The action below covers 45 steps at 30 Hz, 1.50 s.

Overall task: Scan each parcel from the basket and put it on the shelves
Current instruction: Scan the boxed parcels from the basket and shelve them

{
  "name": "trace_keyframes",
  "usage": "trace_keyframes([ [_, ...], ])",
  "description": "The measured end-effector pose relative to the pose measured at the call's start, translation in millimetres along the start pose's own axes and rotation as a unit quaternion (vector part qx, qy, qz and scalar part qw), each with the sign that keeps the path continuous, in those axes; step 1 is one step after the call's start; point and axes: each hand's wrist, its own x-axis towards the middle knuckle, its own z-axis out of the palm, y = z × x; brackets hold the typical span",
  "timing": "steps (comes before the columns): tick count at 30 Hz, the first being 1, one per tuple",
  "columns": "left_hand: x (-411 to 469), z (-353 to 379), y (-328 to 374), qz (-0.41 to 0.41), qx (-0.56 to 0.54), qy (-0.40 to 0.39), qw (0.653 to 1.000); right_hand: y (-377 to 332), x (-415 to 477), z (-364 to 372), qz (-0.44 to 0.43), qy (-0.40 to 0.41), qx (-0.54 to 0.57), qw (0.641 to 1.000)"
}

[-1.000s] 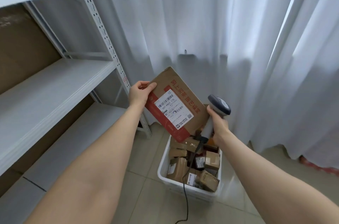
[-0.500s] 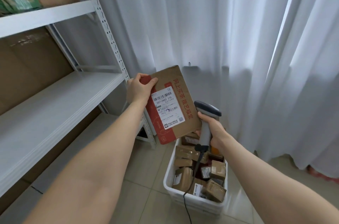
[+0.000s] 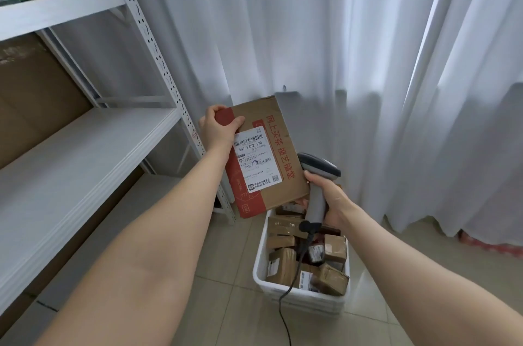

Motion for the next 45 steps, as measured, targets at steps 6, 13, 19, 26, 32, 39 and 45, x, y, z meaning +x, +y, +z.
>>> trace_keyframes([
  [6, -7, 37, -28, -0.041, -0.005, -0.040, 0.998, 6, 12, -22, 0.009, 0.079, -0.014, 0.997],
  [13, -24, 112, -108, -0.112, 0.041, -0.084, 0.989, 57, 55, -79, 0.103, 0.161, 0.006, 0.982],
  [19, -40, 172, -213, -0.154, 0.103, -0.138, 0.973, 137, 108, -131, 0.178, 0.225, 0.017, 0.958],
  [26, -53, 224, -344, -0.190, 0.128, -0.181, 0.956, 228, 173, -184, 0.220, 0.257, 0.024, 0.941],
  [32, -61, 262, -438, -0.227, 0.132, -0.212, 0.941, 293, 226, -222, 0.253, 0.271, 0.003, 0.929],
  [39, -89, 285, -513, -0.303, 0.128, -0.254, 0.910, 337, 272, -246, 0.248, 0.281, -0.095, 0.922],
  [45, -103, 277, -547, -0.415, 0.112, -0.253, 0.867, 346, 284, -259, 0.230, 0.286, -0.035, 0.930],
])
